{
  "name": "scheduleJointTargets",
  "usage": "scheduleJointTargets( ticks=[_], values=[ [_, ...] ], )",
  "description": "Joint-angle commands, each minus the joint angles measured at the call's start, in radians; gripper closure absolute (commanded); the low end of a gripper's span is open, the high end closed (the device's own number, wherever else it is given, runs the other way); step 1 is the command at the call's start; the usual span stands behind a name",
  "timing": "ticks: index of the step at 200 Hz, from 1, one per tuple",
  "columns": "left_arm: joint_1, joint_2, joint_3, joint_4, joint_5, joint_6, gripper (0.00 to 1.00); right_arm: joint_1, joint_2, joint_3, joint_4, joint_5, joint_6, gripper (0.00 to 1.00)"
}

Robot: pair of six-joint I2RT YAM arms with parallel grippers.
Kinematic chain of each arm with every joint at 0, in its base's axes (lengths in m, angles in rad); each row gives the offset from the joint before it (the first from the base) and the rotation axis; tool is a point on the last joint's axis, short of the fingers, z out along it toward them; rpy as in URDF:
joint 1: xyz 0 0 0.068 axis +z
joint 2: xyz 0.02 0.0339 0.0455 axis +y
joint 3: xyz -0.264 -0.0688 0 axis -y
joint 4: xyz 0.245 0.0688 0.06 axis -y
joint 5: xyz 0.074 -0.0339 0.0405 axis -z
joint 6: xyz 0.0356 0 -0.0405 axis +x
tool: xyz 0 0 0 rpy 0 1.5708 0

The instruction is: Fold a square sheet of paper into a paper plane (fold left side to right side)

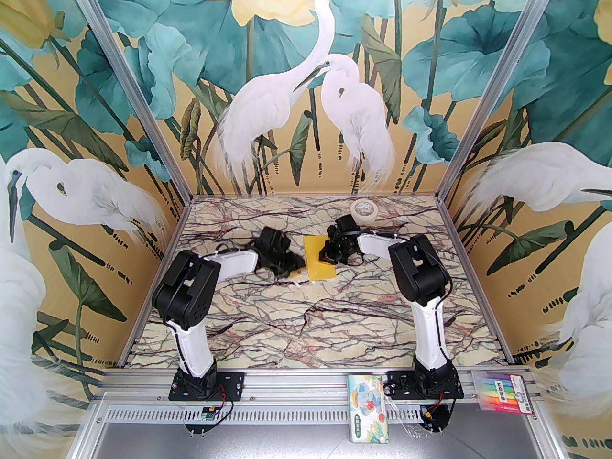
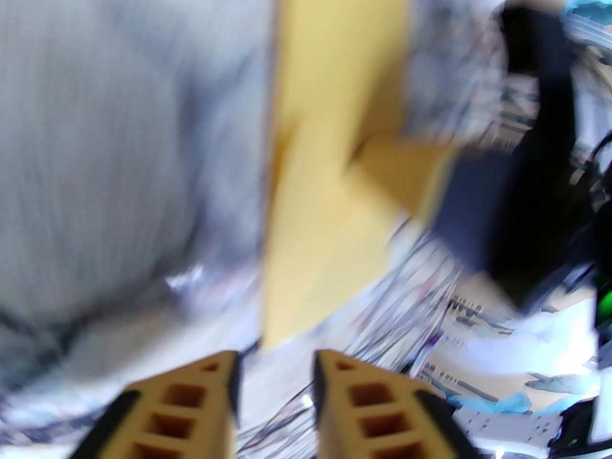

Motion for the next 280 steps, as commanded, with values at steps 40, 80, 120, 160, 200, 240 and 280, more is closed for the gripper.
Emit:
scheduleJointTargets(
  ticks=[40,80,120,160,200,240,280],
  values=[
    [0.016,0.218,0.306,-0.082,-0.16,0.015,0.58,0.017,0.018,-0.012,-0.038,0.048,-0.02,1.0],
    [0.016,0.308,0.43,-0.16,-0.292,0.044,0.55,0.023,0.02,-0.031,-0.019,0.042,-0.009,1.0],
    [-0.001,0.358,0.456,-0.101,-0.205,0.055,0.53,0.024,0.022,-0.031,-0.017,0.042,-0.008,1.0],
    [-0.044,0.354,0.429,-0.077,-0.142,0.098,0.53,0.023,0.026,-0.037,-0.011,0.039,0.0,1.0],
    [-0.061,0.287,0.274,-0.016,-0.099,0.089,0.54,0.024,0.026,-0.039,-0.011,0.044,0.001,1.0],
    [-0.061,0.182,0.087,0.112,-0.017,0.046,0.58,0.024,0.035,-0.037,-0.011,0.047,0.005,1.0],
    [-0.063,0.132,-0.004,0.202,0.039,0.009,0.72,0.023,0.034,-0.04,-0.006,0.047,0.01,1.0]
  ],
)
